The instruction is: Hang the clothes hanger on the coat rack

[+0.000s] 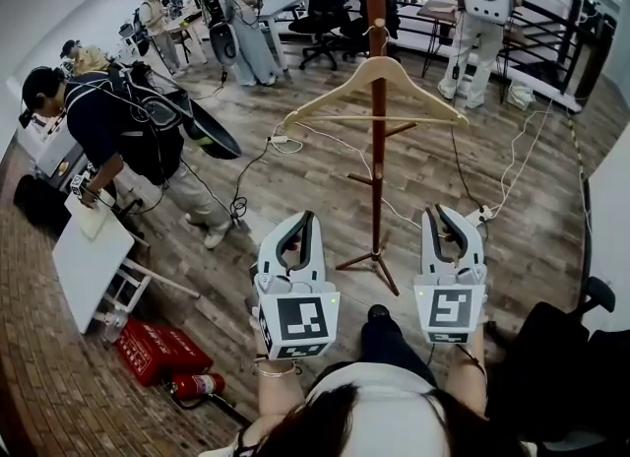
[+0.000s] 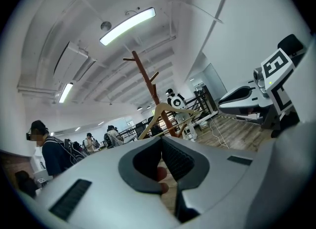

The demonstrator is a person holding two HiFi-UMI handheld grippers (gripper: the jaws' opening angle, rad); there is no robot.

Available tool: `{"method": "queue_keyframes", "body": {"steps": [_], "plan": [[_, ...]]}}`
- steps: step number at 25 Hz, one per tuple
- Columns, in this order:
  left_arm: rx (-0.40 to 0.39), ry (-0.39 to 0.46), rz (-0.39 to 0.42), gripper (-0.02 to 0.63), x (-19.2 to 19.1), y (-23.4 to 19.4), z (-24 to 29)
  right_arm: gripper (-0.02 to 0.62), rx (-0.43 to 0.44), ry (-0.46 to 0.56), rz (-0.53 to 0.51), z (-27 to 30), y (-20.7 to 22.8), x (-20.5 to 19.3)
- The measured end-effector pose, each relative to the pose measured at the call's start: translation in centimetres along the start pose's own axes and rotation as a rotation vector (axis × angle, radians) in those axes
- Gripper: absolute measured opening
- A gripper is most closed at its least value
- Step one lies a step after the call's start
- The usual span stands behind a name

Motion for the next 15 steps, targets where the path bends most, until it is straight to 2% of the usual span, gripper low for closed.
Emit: {"method": "queue_keyframes", "body": {"steps": [10,15], "plan": [[-0.021,0.042,-0.038,0.014,0.8,2.2,-2.9,0.051,0.021,-0.004,0.043,-3.9,0.3,-0.1],[-0.046,0.076,-0.101,0.014,1.5,3.3,-4.6,0.048,0.033,0.002,0.093,-5.8,0.8,0.2]]}}
Point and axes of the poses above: the fingertips, and each gripper's own axes: z forward along the fingers, y to its right, x out of its top, the point moved 10 cm from there along -z, backward along the fingers, and after that the axes turned 8 degrees about -x, right-handed, at the moved point
